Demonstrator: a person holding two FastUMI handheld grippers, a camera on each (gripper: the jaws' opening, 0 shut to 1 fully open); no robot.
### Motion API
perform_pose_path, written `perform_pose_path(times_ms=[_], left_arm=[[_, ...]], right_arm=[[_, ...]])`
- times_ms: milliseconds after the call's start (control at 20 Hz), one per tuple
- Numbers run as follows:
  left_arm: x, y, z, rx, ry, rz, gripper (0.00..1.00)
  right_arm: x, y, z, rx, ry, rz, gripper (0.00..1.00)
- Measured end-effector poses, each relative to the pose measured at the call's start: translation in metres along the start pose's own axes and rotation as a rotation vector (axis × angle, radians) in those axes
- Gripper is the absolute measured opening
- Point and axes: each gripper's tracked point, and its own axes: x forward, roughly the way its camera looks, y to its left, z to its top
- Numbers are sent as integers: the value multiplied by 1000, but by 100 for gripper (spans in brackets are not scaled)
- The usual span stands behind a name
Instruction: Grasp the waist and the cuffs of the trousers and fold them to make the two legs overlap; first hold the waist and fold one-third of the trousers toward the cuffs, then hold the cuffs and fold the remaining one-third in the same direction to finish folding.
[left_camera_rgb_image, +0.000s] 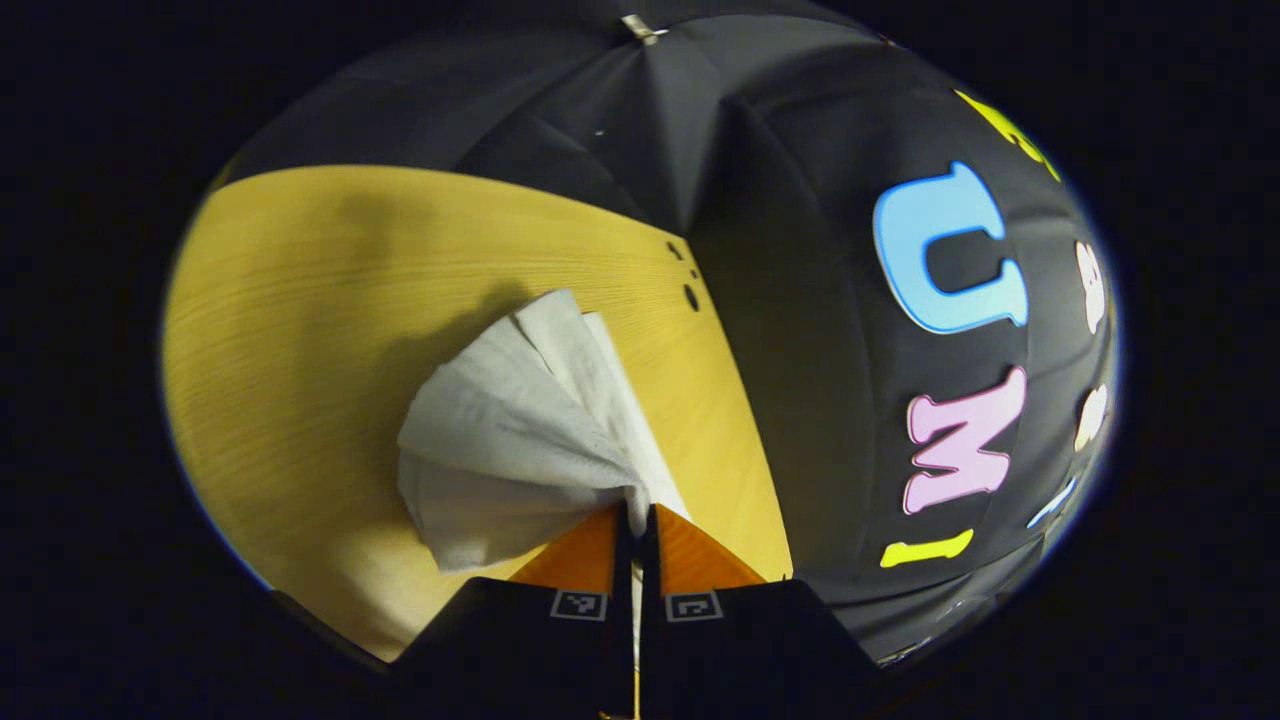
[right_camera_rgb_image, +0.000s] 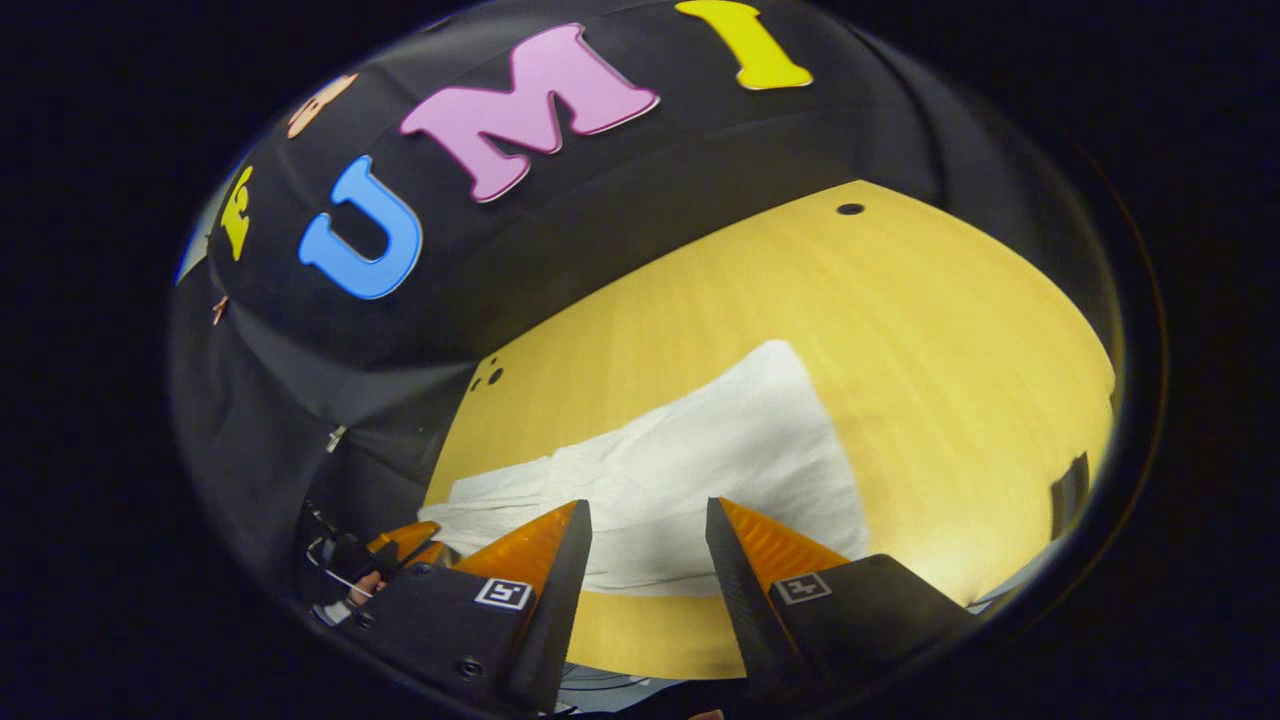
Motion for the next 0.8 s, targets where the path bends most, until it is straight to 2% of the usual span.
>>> perform_pose_path(times_ms=[100, 200, 400, 600, 800], left_arm=[[-1, -31, 2, 39, -22, -44, 4], [-2, -67, -4, 58, -34, -92, 7], [3, -130, -31, 144, -18, -164, 7], [9, -188, -77, 310, 28, -221, 7], [14, -231, -145, 443, 108, -269, 6]], right_arm=[[-14, -38, 12, 48, -26, -52, 72], [-24, -69, 24, 102, -54, -97, 72], [-44, -117, 40, 169, -102, -142, 72], [-55, -149, 55, 211, -128, -159, 72], [-58, -171, 64, 226, -133, -162, 72]])
